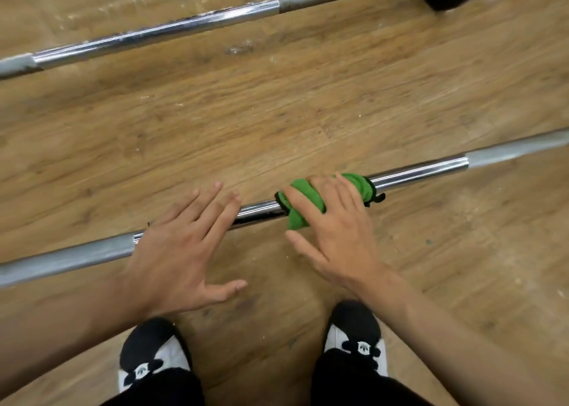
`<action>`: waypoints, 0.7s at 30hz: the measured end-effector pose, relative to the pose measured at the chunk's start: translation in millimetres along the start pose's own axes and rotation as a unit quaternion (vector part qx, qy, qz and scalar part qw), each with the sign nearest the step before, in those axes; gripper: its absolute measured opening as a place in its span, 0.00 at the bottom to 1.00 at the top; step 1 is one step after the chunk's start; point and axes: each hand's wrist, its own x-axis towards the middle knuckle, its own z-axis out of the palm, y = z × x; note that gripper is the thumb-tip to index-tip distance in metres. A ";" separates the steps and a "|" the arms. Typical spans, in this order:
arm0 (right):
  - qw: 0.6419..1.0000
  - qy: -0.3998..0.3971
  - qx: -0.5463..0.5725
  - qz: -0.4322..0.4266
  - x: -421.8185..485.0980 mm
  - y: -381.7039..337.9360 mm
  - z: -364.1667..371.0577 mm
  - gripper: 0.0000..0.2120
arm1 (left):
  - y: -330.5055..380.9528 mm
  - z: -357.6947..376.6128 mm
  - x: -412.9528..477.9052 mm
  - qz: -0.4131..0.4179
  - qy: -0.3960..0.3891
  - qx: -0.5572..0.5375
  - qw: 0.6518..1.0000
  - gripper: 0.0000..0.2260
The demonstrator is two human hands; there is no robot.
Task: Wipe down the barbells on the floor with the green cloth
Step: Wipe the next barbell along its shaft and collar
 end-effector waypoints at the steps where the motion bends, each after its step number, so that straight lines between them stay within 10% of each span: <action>1: 1.000 0.010 -0.010 0.013 -9.7 17.4 -4.2 0.31 | 3.0 0.6 -3.8 0.007 -0.006 0.005 1.000 0.49; 9: 0.958 0.093 -0.034 0.270 -33.2 36.0 -25.6 0.24 | 33.2 5.4 -31.8 0.043 -0.015 0.004 0.999 0.54; 17: 1.000 -0.008 0.002 -0.028 -63.9 -29.6 -11.8 0.26 | 50.8 7.1 -54.4 0.099 0.004 -0.005 0.995 0.46; 21: 0.999 0.025 -0.026 0.011 -93.0 28.2 -23.3 0.27 | 47.8 6.1 -50.7 0.158 0.021 -0.007 0.987 0.41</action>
